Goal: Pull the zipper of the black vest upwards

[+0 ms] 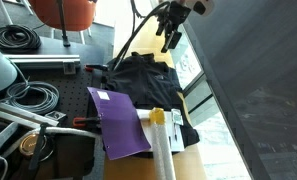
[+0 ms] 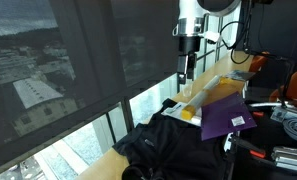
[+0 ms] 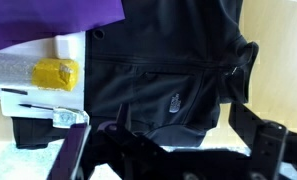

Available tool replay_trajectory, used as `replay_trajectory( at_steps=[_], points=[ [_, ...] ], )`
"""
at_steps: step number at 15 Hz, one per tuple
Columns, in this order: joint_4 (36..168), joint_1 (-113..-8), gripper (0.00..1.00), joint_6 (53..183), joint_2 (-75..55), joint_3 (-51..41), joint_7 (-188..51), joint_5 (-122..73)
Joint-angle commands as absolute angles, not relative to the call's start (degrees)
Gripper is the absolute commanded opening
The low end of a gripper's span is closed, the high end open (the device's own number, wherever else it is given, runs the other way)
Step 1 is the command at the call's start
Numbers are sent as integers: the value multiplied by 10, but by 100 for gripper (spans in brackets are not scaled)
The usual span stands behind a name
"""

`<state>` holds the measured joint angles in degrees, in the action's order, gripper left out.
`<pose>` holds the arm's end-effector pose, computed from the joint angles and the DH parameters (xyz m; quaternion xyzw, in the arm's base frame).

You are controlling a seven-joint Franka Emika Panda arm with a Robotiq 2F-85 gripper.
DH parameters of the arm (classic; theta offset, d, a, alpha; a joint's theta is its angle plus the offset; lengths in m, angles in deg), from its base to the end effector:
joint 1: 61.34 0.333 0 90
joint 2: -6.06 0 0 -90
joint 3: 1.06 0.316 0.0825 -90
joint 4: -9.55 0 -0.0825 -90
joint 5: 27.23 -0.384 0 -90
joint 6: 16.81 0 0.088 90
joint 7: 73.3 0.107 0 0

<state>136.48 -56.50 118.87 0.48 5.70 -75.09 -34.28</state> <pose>0.5341 0.1107 0.3393 -0.9957 -0.0734 -0.0233 0.0521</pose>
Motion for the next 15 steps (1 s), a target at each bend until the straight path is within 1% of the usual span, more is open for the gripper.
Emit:
replay_trajectory(
  at_steps=[1, 15],
  points=[
    [1373, -563, 100, 1165, 44, 55, -759, -348],
    [1369, -560, 100, 1175, 43, 54, -756, -342]
  ],
)
